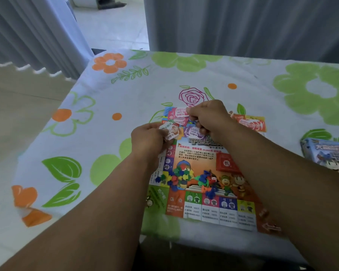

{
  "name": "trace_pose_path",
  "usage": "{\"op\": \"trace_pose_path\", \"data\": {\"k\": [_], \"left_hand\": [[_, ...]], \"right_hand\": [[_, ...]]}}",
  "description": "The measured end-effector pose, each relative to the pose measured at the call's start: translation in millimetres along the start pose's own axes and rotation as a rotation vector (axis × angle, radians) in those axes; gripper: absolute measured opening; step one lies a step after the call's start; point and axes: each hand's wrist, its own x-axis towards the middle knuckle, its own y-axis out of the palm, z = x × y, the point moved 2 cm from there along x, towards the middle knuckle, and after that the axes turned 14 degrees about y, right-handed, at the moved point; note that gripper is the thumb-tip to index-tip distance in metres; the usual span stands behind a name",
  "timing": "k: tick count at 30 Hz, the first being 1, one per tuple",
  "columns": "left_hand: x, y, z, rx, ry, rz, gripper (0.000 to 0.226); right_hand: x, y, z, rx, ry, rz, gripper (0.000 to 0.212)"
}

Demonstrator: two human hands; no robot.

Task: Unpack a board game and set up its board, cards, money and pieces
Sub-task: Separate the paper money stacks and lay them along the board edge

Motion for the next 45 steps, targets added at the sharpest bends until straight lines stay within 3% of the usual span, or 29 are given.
{"op": "trace_pose_path", "data": {"k": [7, 12, 16, 22, 29, 34, 38, 45], "left_hand": [[1, -4, -4, -0.007, -0.002, 0.036, 0.014], [-8, 4, -8, -0.086, 0.022, 0.072, 0.016], [-12, 10, -11, -0.156, 0.035, 0.067, 0.017], [-11, 23, -6, -0.215, 0.041, 0.078, 0.025], [-11, 41, 3, -0.180, 0.029, 0.062, 0.020], [-11, 48, 8, -0.160, 0.014, 0.052, 0.025], [-11, 51, 8, -0.149, 0.019, 0.061, 0.025], [-11, 53, 10, -0.129, 0.017, 0.064, 0.025]], "right_hand": [[2, 4, 1, -0.049, -0.031, -0.039, 0.023], [-11, -1, -1, -0.125, -0.102, 0.191, 0.038], [-18, -5, -5, -0.228, -0.160, 0.204, 0.025], [-24, -19, -8, -0.225, -0.151, 0.218, 0.023], [-23, -46, -13, -0.192, -0.079, 0.148, 0.016], [-8, -74, -13, 0.012, 0.046, -0.116, 0.010], [-1, -89, -15, 0.010, 0.028, -0.268, 0.016], [13, -90, -21, -0.069, -0.021, -0.349, 0.024]]}}
